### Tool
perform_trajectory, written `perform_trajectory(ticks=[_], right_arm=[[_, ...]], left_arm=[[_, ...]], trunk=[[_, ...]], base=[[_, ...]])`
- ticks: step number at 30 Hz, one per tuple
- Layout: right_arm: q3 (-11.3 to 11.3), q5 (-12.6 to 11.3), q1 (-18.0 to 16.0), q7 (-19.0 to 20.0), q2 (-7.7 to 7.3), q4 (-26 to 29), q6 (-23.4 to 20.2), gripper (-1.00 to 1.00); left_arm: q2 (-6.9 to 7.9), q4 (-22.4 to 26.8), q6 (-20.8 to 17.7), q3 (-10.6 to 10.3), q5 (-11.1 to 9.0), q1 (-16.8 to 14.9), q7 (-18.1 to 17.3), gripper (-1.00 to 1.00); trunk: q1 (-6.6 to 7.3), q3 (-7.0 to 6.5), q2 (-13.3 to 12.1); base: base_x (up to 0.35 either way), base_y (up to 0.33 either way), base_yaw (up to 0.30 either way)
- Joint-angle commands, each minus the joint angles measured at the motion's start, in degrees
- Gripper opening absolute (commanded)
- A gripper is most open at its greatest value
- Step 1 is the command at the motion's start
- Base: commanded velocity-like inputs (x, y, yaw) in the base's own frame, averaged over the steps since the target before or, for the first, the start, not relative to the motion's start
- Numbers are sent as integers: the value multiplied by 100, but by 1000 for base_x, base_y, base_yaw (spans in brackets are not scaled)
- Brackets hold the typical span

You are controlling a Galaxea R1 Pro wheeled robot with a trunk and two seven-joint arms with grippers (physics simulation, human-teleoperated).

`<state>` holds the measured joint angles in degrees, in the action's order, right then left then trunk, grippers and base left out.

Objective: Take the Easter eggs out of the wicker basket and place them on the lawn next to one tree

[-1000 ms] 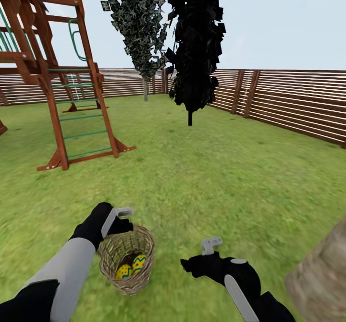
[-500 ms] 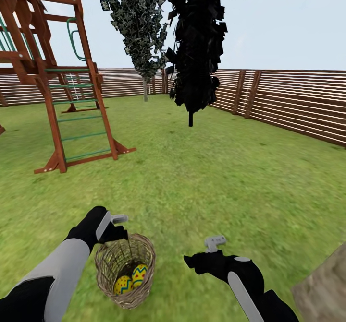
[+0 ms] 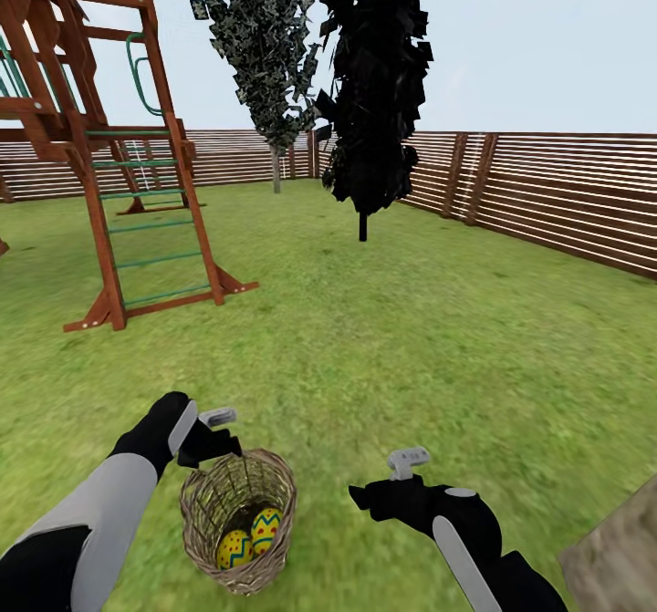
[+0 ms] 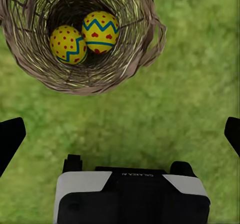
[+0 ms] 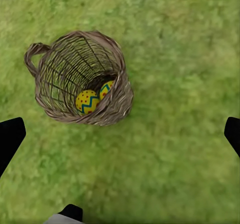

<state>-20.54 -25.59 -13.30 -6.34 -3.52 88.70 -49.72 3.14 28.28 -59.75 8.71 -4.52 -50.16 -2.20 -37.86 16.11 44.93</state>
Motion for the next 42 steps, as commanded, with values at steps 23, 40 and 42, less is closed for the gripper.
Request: perform_trajectory(ticks=[23,40,42], right_arm=[[-11,-60,-6,-81,15,-9,-19,100],[-11,-60,-6,-77,22,-12,-16,100],[-11,-60,-6,-77,24,-12,-15,100]], left_arm=[[46,62,-25,-16,-14,-7,4,100],[209,38,-25,-18,-5,-2,115,100],[207,27,-25,-13,-5,-2,223,100]], trunk=[[-221,188,408],[-506,421,929],[-550,457,1009]], base=[[0,0,0],[0,0,0],[0,0,0]])
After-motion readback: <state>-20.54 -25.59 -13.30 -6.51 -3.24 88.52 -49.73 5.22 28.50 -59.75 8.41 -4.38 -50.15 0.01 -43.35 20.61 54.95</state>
